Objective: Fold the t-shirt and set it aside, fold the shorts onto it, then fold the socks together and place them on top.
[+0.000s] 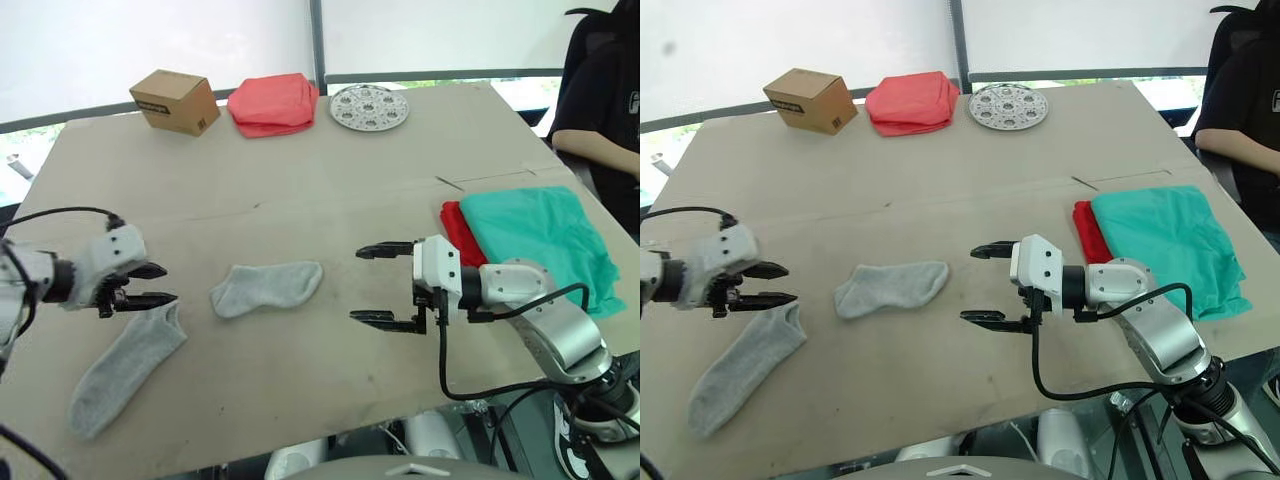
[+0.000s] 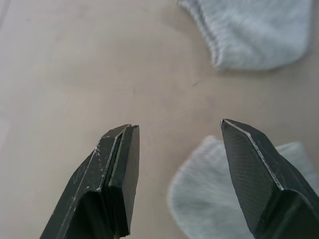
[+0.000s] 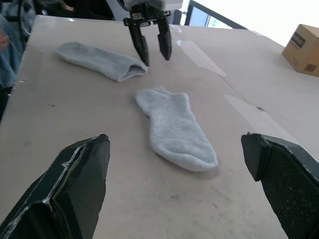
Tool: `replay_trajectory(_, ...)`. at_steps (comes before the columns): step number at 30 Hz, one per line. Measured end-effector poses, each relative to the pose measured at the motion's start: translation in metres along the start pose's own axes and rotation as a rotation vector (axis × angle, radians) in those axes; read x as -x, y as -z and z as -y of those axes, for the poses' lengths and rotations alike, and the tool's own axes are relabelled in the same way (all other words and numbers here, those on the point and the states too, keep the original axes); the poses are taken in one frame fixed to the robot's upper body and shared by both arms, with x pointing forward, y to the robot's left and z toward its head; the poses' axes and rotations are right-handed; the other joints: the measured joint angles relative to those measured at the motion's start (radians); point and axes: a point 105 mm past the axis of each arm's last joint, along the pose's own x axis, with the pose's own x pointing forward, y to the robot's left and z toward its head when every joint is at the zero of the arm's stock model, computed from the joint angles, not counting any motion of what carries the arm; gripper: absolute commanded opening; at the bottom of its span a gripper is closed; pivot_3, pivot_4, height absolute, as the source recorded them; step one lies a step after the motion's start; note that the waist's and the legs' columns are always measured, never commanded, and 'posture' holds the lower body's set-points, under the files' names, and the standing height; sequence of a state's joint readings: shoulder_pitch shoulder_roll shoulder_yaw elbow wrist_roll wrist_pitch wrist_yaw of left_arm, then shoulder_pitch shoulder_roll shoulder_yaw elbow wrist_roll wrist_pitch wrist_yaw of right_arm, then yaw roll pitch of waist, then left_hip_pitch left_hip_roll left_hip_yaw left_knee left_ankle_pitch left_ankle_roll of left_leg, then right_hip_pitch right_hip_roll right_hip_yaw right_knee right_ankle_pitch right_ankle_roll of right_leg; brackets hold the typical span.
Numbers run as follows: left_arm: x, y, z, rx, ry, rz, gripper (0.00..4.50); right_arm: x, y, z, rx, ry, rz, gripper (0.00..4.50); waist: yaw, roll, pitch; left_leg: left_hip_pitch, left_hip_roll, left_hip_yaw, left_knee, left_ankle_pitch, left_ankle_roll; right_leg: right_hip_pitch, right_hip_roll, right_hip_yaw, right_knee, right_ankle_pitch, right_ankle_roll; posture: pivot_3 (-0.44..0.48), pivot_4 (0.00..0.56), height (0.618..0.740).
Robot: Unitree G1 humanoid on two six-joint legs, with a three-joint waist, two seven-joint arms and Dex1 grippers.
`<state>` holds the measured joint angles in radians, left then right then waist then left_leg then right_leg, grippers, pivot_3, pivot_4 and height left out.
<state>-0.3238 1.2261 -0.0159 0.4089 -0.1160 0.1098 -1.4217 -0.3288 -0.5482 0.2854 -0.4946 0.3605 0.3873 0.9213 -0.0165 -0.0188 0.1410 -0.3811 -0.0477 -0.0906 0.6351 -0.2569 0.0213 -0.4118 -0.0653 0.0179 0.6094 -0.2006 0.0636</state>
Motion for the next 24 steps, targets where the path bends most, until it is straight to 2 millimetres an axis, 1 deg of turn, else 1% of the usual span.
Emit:
replay_trajectory(5, 0.003, -0.001, 0.002, 0.001, 0.167, -0.071, 2.87, 0.003, 0.005, -0.005, -0.017, 0.029, -0.010, 4.50, 0.000, -0.001, 0.000, 0.000, 0.000, 0.003, 0.001, 0.000, 0.001, 0.000, 0.000, 0.000, 0.001, 0.000, 0.001, 0.000, 0.150, 0.740)
replay_trajectory(7, 0.004, -0.001, 0.003, 0.001, 0.198, -0.099, 2.87, 0.004, 0.006, -0.006, -0.018, 0.042, -0.015, 4.50, -0.001, -0.002, -0.001, 0.000, 0.001, 0.002, 0.001, 0.000, 0.001, 0.000, 0.000, 0.001, 0.001, 0.000, 0.001, 0.000, 0.150, 0.740)
replay_trajectory(10, 0.002, 0.002, 0.003, -0.048, 0.234, -0.135, 2.87, 0.005, 0.010, -0.007, -0.030, 0.060, -0.024, 4.50, 0.000, -0.003, -0.001, 0.000, 0.002, 0.001, 0.002, 0.000, 0.001, 0.001, 0.000, 0.001, 0.001, 0.000, 0.001, 0.000, 0.150, 0.740)
replay_trajectory(14, -0.007, 0.008, 0.003, -0.120, 0.242, -0.162, 2.87, 0.006, 0.008, -0.007, -0.019, 0.069, -0.022, 4.50, 0.001, -0.004, -0.002, 0.000, 0.002, 0.002, 0.003, 0.000, 0.001, 0.001, 0.000, 0.001, 0.001, 0.000, 0.001, 0.000, 0.150, 0.740)
replay_trajectory(16, -0.013, 0.014, 0.004, -0.165, 0.245, -0.189, 2.87, 0.005, 0.005, -0.007, -0.015, 0.073, -0.022, 4.50, 0.001, -0.005, -0.002, 0.000, 0.002, 0.002, 0.003, 0.000, 0.001, 0.001, 0.001, 0.001, 0.001, 0.000, 0.001, 0.000, 0.150, 0.740)
replay_trajectory(22, -0.017, 0.020, 0.004, -0.257, 0.221, -0.209, 2.87, 0.005, 0.001, -0.006, -0.023, 0.068, -0.021, 4.50, 0.001, -0.001, -0.005, 0.003, 0.003, 0.001, 0.003, 0.000, 0.001, 0.002, 0.000, 0.002, 0.003, 0.000, 0.001, 0.000, 0.150, 0.740)
replay_trajectory(24, -0.017, 0.022, 0.006, -0.262, 0.214, -0.203, 2.33, 0.005, 0.000, -0.007, -0.025, 0.057, -0.014, 4.50, -0.001, 0.001, -0.005, 0.004, 0.003, 0.002, 0.003, 0.000, 0.001, 0.003, 0.000, 0.004, 0.004, 0.000, 0.001, 0.000, 0.150, 0.740)
